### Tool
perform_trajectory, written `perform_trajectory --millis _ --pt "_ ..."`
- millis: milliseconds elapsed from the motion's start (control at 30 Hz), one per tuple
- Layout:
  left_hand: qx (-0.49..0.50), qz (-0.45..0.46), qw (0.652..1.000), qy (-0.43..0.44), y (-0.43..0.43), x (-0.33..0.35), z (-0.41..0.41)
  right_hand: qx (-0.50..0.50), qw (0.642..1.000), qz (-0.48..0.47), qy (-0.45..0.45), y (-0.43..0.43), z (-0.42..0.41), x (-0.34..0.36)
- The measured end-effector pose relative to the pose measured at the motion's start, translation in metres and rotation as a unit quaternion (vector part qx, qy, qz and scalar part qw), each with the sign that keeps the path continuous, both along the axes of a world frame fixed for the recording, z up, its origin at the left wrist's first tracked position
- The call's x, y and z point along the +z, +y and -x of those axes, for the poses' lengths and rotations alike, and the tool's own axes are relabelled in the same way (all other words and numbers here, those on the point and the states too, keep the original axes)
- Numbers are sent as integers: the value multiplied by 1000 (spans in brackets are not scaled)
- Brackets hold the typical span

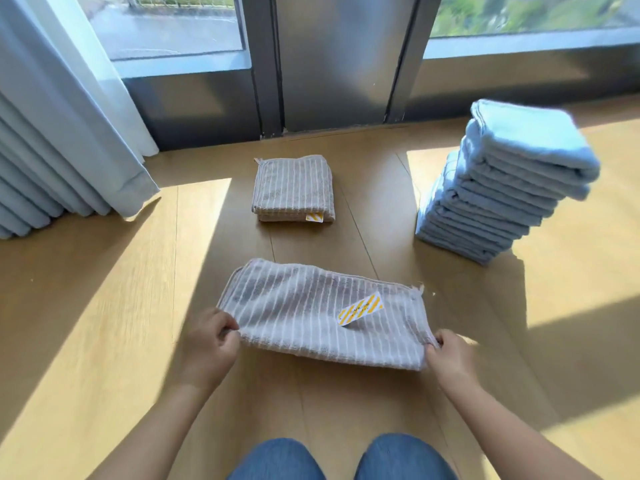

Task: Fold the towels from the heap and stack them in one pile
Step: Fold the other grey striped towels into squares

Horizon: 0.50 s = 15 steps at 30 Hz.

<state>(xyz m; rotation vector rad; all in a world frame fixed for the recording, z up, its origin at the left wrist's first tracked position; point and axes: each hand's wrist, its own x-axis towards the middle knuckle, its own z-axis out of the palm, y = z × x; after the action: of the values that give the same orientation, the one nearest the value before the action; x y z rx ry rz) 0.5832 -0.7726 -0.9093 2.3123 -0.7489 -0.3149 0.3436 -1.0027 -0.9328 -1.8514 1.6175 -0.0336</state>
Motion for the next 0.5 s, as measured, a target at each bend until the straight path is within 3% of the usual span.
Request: perform_trajectory --millis 100,200,333,400,500 --pt "-25 -86 995 37 22 -24 15 7 1000 -18 6 11 9 -11" --pt "-75 -250 960 96 41 -40 19 43 994 -82 65 20 11 -23" --pt "-47 -326 943 53 34 -36 9 108 972 -145 149 16 5 -29" --pt "-40 -357 933 1 16 -32 -2 99 979 -123 125 6 -4 -28" --pt "-66 -354 932 -29 -15 -30 -20 133 984 -17 120 -11 -22 -26"
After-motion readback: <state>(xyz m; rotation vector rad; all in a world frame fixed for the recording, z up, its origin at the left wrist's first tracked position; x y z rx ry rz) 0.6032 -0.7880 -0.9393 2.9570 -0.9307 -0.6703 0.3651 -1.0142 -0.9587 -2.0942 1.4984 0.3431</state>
